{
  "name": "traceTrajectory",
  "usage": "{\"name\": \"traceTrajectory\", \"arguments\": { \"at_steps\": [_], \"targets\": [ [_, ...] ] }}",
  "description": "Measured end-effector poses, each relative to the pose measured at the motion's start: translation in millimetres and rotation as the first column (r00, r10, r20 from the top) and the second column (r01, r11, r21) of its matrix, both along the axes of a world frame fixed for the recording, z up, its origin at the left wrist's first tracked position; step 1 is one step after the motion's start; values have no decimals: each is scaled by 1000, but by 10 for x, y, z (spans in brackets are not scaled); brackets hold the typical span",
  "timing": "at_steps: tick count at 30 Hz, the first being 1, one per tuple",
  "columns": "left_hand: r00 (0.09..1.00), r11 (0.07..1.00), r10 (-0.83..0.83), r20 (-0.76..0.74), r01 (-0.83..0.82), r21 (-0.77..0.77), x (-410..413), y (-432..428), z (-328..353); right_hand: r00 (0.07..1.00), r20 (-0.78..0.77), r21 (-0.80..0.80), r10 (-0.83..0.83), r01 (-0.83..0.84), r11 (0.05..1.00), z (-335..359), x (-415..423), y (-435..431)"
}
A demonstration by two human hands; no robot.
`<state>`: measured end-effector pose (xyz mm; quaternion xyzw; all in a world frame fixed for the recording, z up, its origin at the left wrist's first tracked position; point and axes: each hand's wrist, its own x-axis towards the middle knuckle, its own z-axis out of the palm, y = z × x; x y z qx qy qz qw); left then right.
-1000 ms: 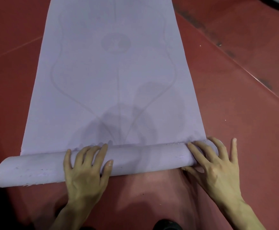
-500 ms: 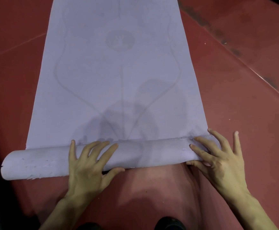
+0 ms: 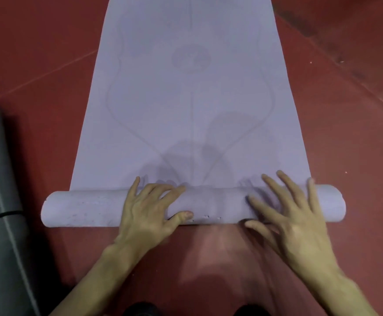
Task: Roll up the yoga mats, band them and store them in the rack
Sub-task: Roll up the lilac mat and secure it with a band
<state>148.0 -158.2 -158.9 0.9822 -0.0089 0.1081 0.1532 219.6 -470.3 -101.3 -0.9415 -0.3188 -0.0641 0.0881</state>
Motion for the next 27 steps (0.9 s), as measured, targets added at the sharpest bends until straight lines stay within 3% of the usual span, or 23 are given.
{"name": "traceTrajectory", "arguments": {
  "at_steps": [3, 8, 15, 20, 27],
  "targets": [
    [999, 999, -35, 39, 34, 24, -4, -4, 0, 997, -39, 123, -72, 76, 990, -170, -11, 165],
    [975, 997, -49, 218, 33, 73, -197, -110, -53, 994, -31, 107, -104, 106, 989, -209, 70, 158],
    [976, 992, -20, 219, -7, 122, -107, -62, -32, 993, -112, 32, -41, 45, 998, -150, 85, 150],
    [969, 974, 82, 235, -128, 186, -166, -202, 15, 991, -95, 52, -92, 97, 994, -144, 136, 262],
    [975, 978, 11, 224, -56, 199, -151, -107, -4, 992, -95, 42, -84, 89, 995, -150, 104, 316]
  ]
}}
